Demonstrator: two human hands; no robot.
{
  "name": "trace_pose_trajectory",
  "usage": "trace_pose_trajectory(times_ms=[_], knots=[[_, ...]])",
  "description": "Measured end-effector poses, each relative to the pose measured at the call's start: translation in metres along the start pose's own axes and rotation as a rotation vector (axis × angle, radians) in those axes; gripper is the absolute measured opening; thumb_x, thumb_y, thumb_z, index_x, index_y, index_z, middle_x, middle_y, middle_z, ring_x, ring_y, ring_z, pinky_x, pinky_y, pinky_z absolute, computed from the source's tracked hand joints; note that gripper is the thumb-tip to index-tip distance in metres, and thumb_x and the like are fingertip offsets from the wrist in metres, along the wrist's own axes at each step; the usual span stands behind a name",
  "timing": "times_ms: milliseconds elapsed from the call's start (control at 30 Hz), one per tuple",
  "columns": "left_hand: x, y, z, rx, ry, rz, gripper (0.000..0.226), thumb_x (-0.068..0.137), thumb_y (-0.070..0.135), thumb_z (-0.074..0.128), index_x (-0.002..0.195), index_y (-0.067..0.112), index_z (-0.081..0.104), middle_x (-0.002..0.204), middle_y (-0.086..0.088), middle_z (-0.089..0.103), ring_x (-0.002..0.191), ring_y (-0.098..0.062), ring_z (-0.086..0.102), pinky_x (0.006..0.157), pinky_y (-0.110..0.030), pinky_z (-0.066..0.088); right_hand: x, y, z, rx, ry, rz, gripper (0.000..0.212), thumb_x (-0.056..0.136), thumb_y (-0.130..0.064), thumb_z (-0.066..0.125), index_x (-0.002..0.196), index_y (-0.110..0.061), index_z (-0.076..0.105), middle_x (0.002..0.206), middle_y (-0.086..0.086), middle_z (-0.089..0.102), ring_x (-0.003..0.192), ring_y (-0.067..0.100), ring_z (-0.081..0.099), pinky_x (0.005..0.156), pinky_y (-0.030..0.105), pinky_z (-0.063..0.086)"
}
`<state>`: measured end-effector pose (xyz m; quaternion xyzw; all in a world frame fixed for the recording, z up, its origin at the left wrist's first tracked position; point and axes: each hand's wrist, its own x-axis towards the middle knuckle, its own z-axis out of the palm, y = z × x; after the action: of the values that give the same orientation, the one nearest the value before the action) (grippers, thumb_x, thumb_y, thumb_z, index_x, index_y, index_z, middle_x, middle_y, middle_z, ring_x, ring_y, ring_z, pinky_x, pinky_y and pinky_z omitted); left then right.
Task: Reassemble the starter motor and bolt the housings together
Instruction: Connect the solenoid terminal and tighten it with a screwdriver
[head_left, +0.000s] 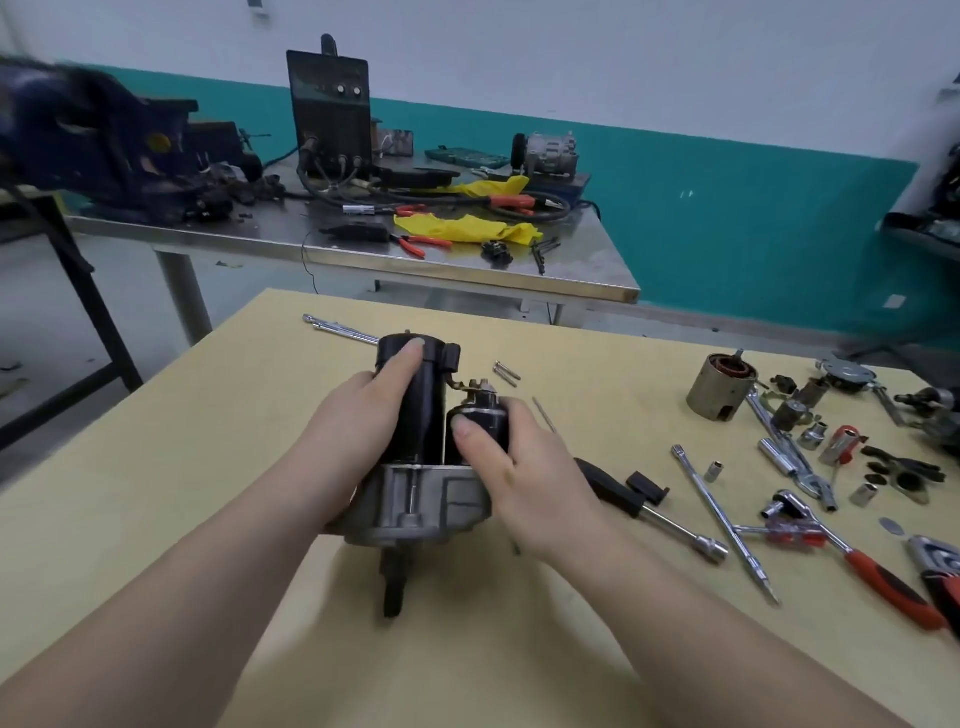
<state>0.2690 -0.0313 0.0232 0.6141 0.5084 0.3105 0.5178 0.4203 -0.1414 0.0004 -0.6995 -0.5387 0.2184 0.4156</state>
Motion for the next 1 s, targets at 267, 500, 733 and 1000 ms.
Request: trace_pose_trajectory(times_ms=[267, 500, 733, 1000], knots=[[0.001, -0.012, -0.031, 0.246, -0.087, -0.056, 0.061, 0.094, 0.072, 0.066, 0.105, 0.013, 0.077, 0.097, -0.011, 0.081, 0.080, -0.028, 0.079, 0.064, -0.035, 0.061, -0.003, 0.007, 0.023, -0.034, -0.059, 0.154, 0.069, 0.079, -0.083, 0.029, 0.105, -0.028, 0.060, 0.105, -0.008, 0.069, 0.102, 0.019, 0.063, 0.086, 0.040, 0.047], [0.014, -0.032, -0.010, 0.303, -0.066, -0.079, 0.068, 0.088, 0.075, 0.072, 0.079, 0.009, 0.064, 0.073, -0.010, 0.067, 0.062, -0.026, 0.062, 0.060, -0.032, 0.044, 0.004, 0.021, 0.015, -0.298, -0.125, 0.233, 0.056, 0.097, -0.064, 0.027, 0.099, -0.022, 0.064, 0.106, 0.004, 0.070, 0.102, 0.031, 0.062, 0.092, 0.043, 0.052], [0.032, -0.032, 0.030, 0.312, -0.073, -0.078, 0.073, 0.083, 0.082, 0.072, 0.069, 0.012, 0.055, 0.064, -0.002, 0.057, 0.059, -0.023, 0.056, 0.055, -0.033, 0.036, 0.015, 0.041, -0.009, -0.536, -0.072, 0.271, 0.055, 0.100, -0.065, 0.024, 0.092, -0.025, 0.061, 0.102, 0.006, 0.070, 0.098, 0.033, 0.062, 0.076, 0.039, 0.049], [0.034, -0.005, 0.044, 0.480, -0.025, 0.096, 0.082, 0.088, 0.092, 0.050, 0.096, 0.012, 0.069, 0.084, -0.005, 0.076, 0.068, -0.024, 0.075, 0.073, -0.038, 0.061, 0.005, 0.032, -0.070, -0.685, 0.183, 0.128, 0.044, 0.104, -0.064, 0.035, 0.096, -0.030, 0.062, 0.088, -0.007, 0.071, 0.085, 0.027, 0.066, 0.070, 0.037, 0.054]])
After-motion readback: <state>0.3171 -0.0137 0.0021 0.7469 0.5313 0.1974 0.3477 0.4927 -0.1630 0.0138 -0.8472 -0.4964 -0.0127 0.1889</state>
